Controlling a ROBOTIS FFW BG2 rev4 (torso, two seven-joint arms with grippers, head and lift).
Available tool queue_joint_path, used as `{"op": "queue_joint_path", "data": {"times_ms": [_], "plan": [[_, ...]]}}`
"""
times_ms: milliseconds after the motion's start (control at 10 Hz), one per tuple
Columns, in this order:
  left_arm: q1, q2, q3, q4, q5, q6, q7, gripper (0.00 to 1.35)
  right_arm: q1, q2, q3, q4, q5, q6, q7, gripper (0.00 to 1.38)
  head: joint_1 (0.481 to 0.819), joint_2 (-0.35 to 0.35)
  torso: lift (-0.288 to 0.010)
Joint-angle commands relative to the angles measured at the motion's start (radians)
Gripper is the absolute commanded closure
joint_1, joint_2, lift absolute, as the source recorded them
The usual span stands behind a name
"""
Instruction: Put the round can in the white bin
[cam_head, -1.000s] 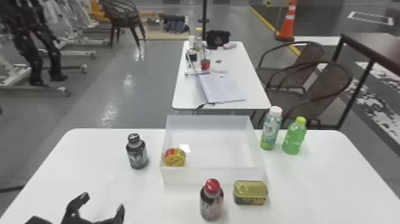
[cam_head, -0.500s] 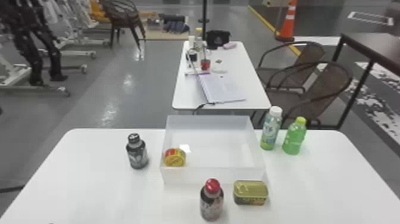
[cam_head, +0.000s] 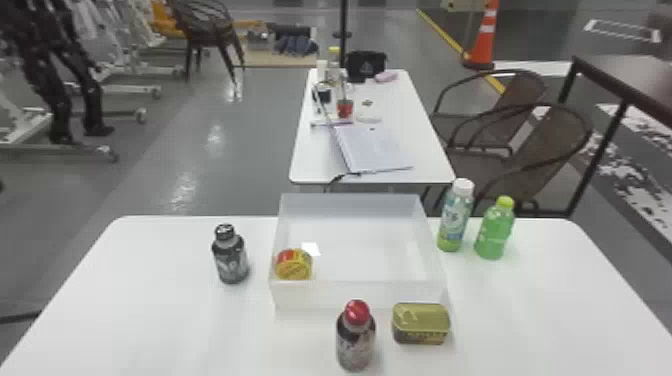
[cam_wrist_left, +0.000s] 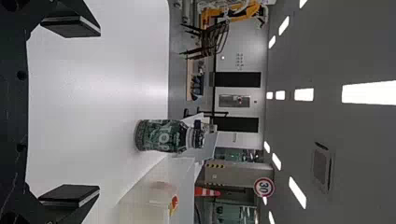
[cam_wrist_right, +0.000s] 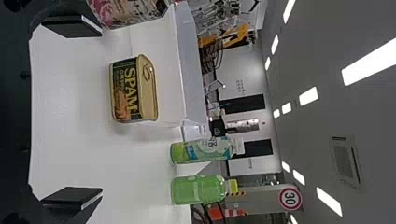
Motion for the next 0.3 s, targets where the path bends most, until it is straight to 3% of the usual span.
{"op": "queue_joint_path", "data": {"times_ms": [0, 200], "plan": [[-0.003, -0.003, -0.008, 0.003, 0.012, 0.009, 0.0, 0.12, 0.002, -0.001, 0.0, -0.002, 0.0, 0.0, -0.003, 0.09, 0.549, 0.0, -0.1], [-0.008, -0.003, -0.018, 0.008, 0.012, 0.012, 0.002, 0.12, 0.002, -0.001, 0.0, -0.004, 0.003, 0.0, -0.004, 0.09, 0.549, 0.0, -0.1]]}}
